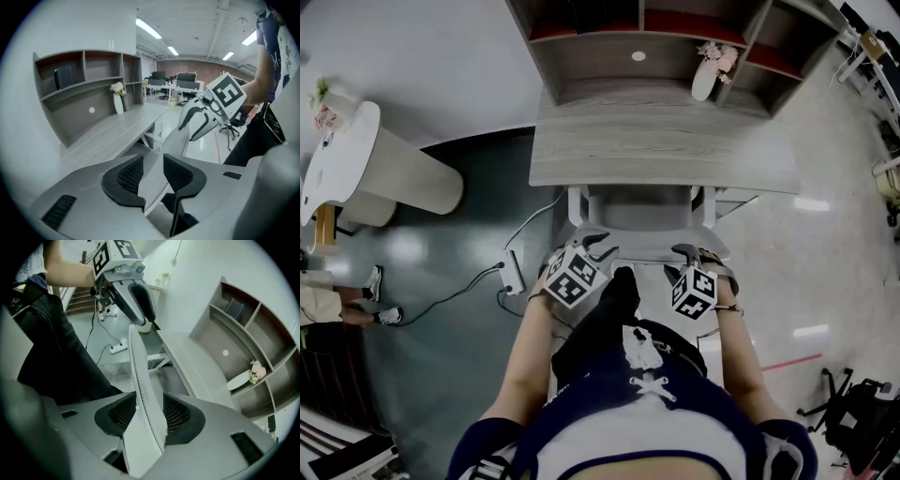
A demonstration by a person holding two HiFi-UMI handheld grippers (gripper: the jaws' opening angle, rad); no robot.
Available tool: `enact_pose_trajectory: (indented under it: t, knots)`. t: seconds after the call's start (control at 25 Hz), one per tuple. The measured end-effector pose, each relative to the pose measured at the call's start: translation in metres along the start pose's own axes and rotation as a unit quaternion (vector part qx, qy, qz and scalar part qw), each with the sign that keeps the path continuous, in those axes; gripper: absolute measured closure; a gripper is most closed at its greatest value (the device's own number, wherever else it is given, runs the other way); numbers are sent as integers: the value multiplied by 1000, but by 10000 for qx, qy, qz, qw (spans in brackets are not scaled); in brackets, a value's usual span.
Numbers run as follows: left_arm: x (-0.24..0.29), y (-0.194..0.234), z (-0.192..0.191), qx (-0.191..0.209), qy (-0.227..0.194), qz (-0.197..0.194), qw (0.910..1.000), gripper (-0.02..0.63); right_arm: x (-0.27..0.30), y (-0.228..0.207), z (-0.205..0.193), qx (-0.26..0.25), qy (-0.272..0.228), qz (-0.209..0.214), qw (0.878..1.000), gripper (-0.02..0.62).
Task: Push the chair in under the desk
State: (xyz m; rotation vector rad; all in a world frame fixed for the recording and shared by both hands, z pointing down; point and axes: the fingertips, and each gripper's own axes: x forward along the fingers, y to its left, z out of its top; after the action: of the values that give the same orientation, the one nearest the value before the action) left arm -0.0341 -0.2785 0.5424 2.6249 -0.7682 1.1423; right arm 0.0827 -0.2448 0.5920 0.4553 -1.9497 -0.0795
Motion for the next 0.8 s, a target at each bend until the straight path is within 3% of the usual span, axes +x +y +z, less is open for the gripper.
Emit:
enact_pose_trajectory:
  t: [0.12, 0.24, 0.4, 0.52, 0.68, 0.8]
  knots:
    - [-7, 7, 13, -13, -363, 317, 9988, 468, -21, -16, 28, 759, -876, -221, 9930, 450]
    - [-19, 12, 34, -144, -899, 604, 9940, 477, -49, -42, 60, 1622, -1879, -514, 9673, 464]
    - [-39, 12, 62, -300, -1597, 837, 9832, 531, -75, -65, 91, 1908, -2529, -1189, 9410, 482]
    - [-54, 10, 81, -247, -2024, 1170, 9720, 582, -94, -76, 108, 2146, -2916, -1641, 9176, 553]
    - [-73, 4, 102, -411, -2509, 1492, 9555, 597, -115, -76, 127, 2545, -3511, -1668, 8855, 578]
    - [-82, -3, 112, -782, -2834, 1415, 9453, 597, -129, -73, 136, 2827, -3928, -1499, 8621, 583]
